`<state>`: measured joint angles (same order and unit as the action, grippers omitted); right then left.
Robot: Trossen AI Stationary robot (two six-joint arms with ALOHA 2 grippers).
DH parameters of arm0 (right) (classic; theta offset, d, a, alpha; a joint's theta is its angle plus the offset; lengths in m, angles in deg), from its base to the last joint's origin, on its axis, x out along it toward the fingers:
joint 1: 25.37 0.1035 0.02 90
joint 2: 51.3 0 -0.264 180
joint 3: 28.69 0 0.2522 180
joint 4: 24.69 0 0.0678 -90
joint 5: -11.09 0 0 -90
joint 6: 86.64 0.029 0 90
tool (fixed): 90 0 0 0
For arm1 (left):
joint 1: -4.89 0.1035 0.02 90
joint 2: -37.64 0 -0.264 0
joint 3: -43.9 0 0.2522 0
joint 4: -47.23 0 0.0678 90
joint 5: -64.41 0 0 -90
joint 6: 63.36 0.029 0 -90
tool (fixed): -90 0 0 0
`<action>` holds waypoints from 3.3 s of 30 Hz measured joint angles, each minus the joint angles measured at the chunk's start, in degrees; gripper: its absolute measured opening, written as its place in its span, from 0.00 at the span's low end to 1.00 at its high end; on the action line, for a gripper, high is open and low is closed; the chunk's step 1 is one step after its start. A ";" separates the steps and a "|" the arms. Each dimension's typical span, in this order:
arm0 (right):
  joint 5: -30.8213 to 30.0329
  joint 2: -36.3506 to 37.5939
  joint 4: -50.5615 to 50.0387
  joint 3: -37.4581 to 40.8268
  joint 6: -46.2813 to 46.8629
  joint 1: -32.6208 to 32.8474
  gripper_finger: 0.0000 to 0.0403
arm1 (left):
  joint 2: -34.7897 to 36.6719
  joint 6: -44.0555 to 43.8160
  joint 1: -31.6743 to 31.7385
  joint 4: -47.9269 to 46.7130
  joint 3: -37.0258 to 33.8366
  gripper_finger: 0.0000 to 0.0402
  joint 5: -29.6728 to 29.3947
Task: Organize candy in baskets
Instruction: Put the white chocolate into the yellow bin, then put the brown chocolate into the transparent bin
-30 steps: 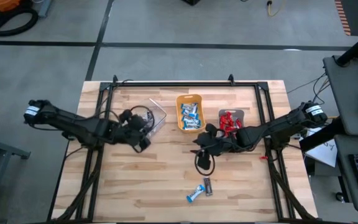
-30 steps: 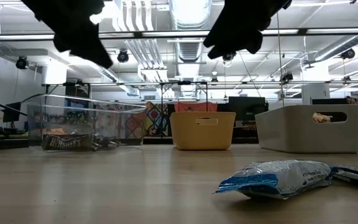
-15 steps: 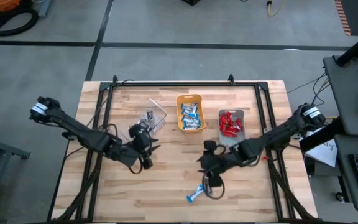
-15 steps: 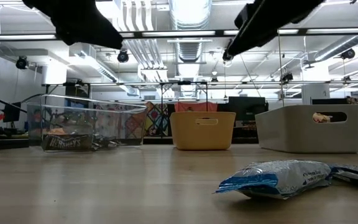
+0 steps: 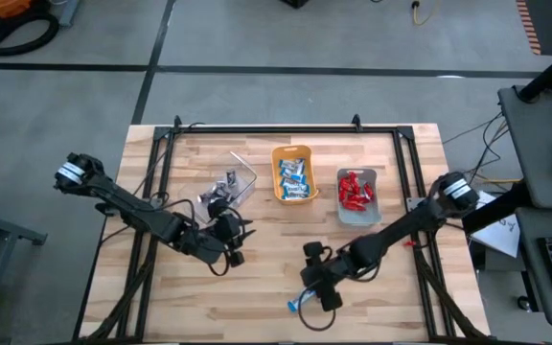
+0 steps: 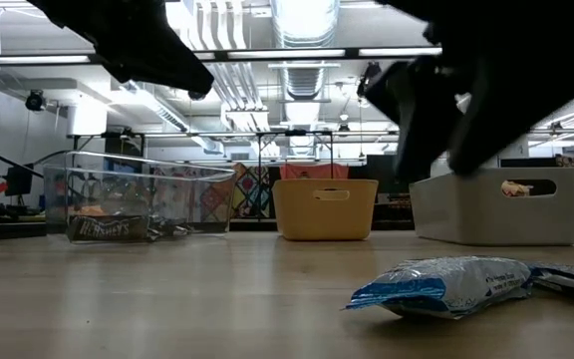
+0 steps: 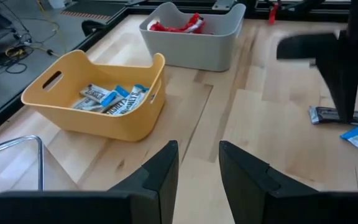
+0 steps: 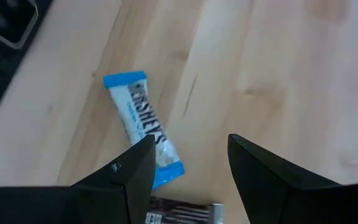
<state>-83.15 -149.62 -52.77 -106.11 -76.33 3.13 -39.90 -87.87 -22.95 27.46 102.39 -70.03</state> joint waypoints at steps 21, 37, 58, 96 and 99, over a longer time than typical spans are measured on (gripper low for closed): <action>3.18 -10.36 -0.08 -4.45 1.64 1.89 0.46 | 0.17 0.00 -0.13 -0.32 0.00 0.25 -0.03; 3.23 -10.47 2.65 -4.42 1.62 1.54 0.06 | 0.15 0.01 -0.13 -0.14 0.00 0.25 -0.03; -4.77 2.94 -1.29 -4.43 -9.21 -9.11 0.06 | 0.15 -0.01 -0.13 -0.61 -0.02 0.25 -0.03; -3.68 4.35 -6.50 -5.17 -10.27 -47.64 0.26 | -2.10 -1.93 -0.15 -0.84 1.25 0.25 -0.16; -2.80 5.58 -7.07 -6.65 -9.09 -47.28 0.26 | -2.08 -1.93 -0.13 -0.86 1.25 0.25 -0.16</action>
<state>-85.95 -144.04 -59.84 -112.77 -85.42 -44.14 -41.98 -89.80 -23.08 26.60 103.64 -70.19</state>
